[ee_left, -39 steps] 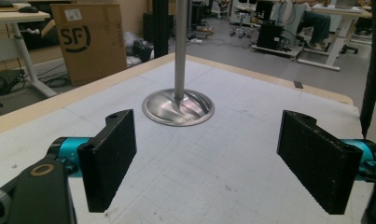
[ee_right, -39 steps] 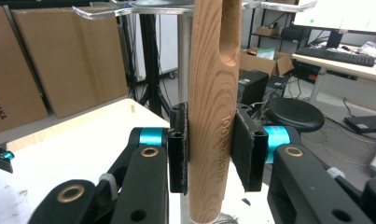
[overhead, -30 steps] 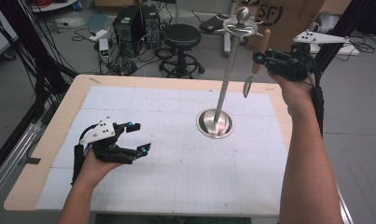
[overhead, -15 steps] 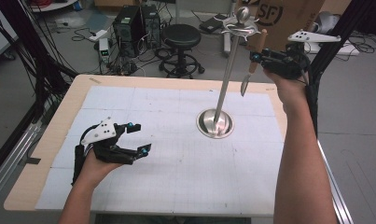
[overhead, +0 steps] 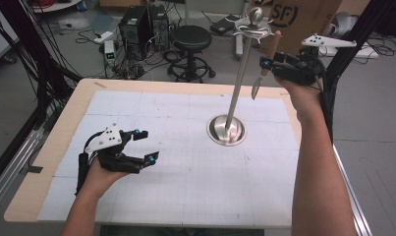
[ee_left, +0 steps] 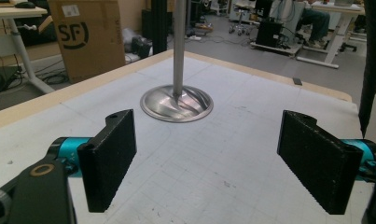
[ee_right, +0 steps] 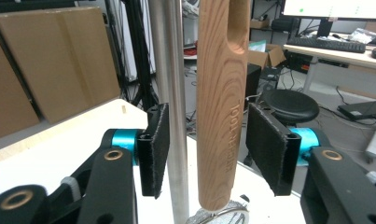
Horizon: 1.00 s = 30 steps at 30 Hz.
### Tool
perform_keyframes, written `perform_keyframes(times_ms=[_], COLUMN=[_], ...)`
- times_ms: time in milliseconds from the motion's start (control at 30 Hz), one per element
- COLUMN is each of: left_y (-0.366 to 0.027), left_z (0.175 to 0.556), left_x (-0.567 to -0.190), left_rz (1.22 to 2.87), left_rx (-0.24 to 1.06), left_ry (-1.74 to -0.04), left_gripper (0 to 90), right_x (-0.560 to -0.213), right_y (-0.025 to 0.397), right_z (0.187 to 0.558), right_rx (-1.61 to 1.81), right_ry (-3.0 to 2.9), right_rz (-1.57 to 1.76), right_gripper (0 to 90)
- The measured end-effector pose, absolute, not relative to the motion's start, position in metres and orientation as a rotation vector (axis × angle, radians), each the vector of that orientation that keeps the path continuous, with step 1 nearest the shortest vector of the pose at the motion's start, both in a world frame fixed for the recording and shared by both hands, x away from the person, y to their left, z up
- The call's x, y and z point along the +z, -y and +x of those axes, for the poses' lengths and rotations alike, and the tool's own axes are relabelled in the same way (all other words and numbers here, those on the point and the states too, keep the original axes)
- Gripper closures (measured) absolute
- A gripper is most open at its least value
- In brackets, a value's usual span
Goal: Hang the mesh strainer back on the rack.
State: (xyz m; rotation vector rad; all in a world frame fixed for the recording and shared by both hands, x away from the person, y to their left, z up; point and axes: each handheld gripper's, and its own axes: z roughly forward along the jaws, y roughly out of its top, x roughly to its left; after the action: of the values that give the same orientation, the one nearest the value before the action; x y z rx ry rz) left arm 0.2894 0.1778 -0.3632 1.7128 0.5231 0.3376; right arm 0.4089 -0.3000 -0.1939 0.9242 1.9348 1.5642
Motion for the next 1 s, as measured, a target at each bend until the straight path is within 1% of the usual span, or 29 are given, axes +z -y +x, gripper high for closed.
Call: perform_keyframes(times_ms=[433, 767, 1000], left_y=[-0.179, -0.182, -0.188], left_z=[0.289, 0.289, 0.288], left_x=[-0.363, -0.362, -0.360], left_rz=[1.715, 1.719, 1.708], left_rx=[0.330, 0.347, 0.367], left_ry=[-0.530, -0.539, -0.537], left_gripper=[19.9, 19.0, 18.2], right_x=[-0.196, -0.196, -0.202], right_y=[0.310, 0.304, 0.297], right_z=[0.387, 0.363, 0.351], right_rx=[1.615, 1.640, 1.677], right_ry=[-1.922, -1.941, -1.948], right_rz=[0.851, 0.732, 0.697], right_gripper=[43.7, 37.4, 32.6])
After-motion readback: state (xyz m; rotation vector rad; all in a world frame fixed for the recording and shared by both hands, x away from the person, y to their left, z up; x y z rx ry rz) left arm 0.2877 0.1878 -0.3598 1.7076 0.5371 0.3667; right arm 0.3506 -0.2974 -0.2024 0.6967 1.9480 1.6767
